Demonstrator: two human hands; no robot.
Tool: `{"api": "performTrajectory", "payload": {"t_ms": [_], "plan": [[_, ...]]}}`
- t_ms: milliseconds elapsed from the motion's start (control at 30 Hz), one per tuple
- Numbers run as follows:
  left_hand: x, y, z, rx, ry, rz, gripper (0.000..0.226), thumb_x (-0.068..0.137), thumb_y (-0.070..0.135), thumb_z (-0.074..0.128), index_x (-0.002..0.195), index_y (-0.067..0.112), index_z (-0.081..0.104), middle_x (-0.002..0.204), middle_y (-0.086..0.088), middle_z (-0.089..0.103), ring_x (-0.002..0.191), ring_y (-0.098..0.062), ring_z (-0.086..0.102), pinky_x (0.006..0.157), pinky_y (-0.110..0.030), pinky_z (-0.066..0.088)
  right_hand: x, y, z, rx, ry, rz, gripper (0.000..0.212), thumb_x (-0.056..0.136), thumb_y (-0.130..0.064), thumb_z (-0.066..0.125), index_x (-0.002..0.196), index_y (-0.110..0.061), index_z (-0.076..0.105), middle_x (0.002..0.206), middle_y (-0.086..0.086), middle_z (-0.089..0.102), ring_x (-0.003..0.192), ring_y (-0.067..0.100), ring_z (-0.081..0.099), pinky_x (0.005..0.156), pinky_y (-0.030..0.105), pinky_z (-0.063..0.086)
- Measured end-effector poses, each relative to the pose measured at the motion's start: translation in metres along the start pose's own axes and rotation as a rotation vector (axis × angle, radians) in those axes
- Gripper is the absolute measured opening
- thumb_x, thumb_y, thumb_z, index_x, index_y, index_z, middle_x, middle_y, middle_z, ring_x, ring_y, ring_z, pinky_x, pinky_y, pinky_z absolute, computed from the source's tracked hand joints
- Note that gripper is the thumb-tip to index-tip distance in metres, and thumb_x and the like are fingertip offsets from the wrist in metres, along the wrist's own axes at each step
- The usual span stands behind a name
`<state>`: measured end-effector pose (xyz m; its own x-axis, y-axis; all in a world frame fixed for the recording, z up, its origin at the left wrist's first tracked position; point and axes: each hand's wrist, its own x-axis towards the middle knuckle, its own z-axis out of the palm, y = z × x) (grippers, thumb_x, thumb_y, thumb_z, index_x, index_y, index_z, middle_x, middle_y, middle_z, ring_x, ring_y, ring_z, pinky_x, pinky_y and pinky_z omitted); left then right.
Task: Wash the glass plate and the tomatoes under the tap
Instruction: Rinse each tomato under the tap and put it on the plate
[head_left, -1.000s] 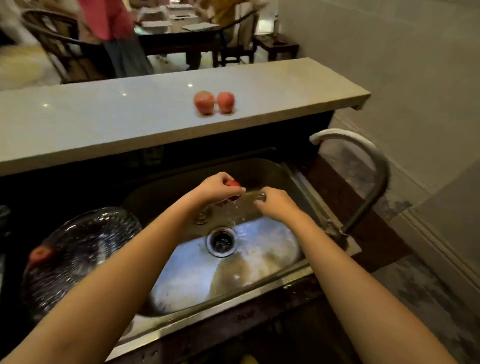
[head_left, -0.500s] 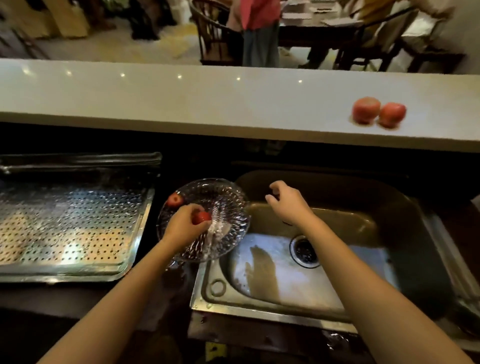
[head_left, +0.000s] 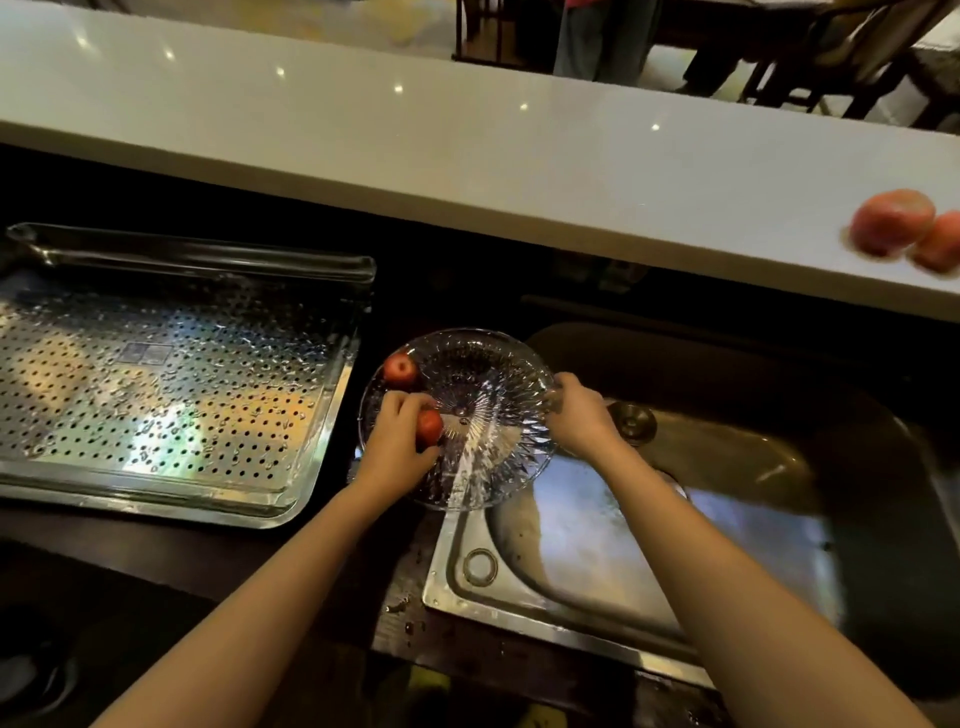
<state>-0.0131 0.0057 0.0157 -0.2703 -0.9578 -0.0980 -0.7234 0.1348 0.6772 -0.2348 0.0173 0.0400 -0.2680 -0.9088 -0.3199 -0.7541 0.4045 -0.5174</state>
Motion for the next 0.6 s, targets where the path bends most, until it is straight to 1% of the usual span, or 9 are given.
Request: {"api": "performTrajectory", "payload": {"t_ms": [67,133,233,300,367,400,433,500,600], "plan": [[0.000,-0.001,0.000,0.040,0.008,0.007,0.055,0.075,0.006,0.072,0.124,0.013,0.048,0.128,-0.008,0.039,0.116,-0.026,0.047,0.104,-0.035,0.040,0.001,0.001,0.005,0.037,0.039,0.000,0.049,0.088,0.004,0.046,0.135,-0.008,0.036,0.118,0.021,0.057,0.096,0.032,0.058,0.076,0.042,0.051],[0.000,-0.001,-0.001,0.099,0.007,0.008,0.057,0.076,0.010,0.072,0.126,0.014,0.046,0.130,-0.007,0.040,0.118,-0.027,0.046,0.105,-0.042,0.040,0.003,0.003,0.007,0.069,0.045,0.006,0.051,0.087,0.006,0.046,0.135,-0.009,0.036,0.119,0.019,0.055,0.092,0.027,0.055,0.068,0.034,0.045],[0.001,0.001,-0.005,0.140,-0.075,0.022,0.061,0.077,0.017,0.072,0.131,0.015,0.042,0.132,-0.006,0.040,0.124,-0.025,0.041,0.107,-0.043,0.037,0.005,0.004,0.008,0.095,0.037,0.031,0.053,0.087,0.006,0.047,0.136,-0.011,0.035,0.116,0.018,0.056,0.083,0.024,0.055,0.062,0.031,0.044],[0.001,0.005,-0.008,0.192,-0.129,0.057,0.063,0.078,0.020,0.071,0.133,0.016,0.040,0.133,-0.007,0.040,0.127,-0.024,0.038,0.108,-0.041,0.035,0.005,0.005,0.006,0.127,0.014,0.046,0.054,0.087,0.004,0.048,0.138,-0.011,0.034,0.117,0.017,0.057,0.092,0.027,0.059,0.067,0.032,0.049],[0.004,0.017,-0.014,0.270,-0.133,0.103,0.062,0.081,0.024,0.068,0.135,0.016,0.039,0.135,-0.007,0.040,0.127,-0.024,0.036,0.107,-0.039,0.034,0.003,0.005,0.001,0.155,-0.026,0.049,0.054,0.088,-0.002,0.052,0.139,-0.011,0.033,0.123,0.016,0.056,0.104,0.028,0.059,0.069,0.028,0.049],[0.007,0.026,-0.017,0.304,-0.126,0.131,0.059,0.083,0.027,0.066,0.135,0.017,0.039,0.135,-0.006,0.041,0.127,-0.023,0.036,0.107,-0.038,0.035,0.001,0.005,-0.004,0.152,-0.046,0.046,0.055,0.089,-0.007,0.054,0.139,-0.011,0.033,0.125,0.016,0.056,0.106,0.028,0.058,0.069,0.026,0.050],[0.010,0.039,-0.022,0.316,-0.124,0.161,0.057,0.084,0.028,0.063,0.135,0.017,0.040,0.135,-0.006,0.042,0.126,-0.023,0.037,0.106,-0.038,0.035,-0.001,0.005,-0.011,0.143,-0.063,0.040,0.056,0.089,-0.011,0.056,0.139,-0.010,0.033,0.126,0.016,0.056,0.104,0.028,0.059,0.073,0.029,0.052],[0.018,0.072,-0.030,0.281,-0.141,0.234,0.051,0.085,0.030,0.062,0.132,0.018,0.045,0.131,-0.003,0.046,0.123,-0.021,0.043,0.103,-0.037,0.039,-0.007,0.008,-0.030,0.134,-0.075,0.043,0.056,0.089,-0.019,0.056,0.140,-0.009,0.033,0.121,0.016,0.059,0.097,0.027,0.062,0.083,0.038,0.053],[0.031,0.137,-0.041,0.197,-0.151,0.389,0.042,0.084,0.031,0.063,0.123,0.019,0.053,0.118,-0.001,0.057,0.109,-0.016,0.055,0.094,-0.031,0.044,-0.018,0.015,-0.073,0.111,0.012,0.060,0.053,0.091,-0.025,0.056,0.138,-0.010,0.037,0.124,0.012,0.059,0.106,0.026,0.059,0.085,0.030,0.046]]}}
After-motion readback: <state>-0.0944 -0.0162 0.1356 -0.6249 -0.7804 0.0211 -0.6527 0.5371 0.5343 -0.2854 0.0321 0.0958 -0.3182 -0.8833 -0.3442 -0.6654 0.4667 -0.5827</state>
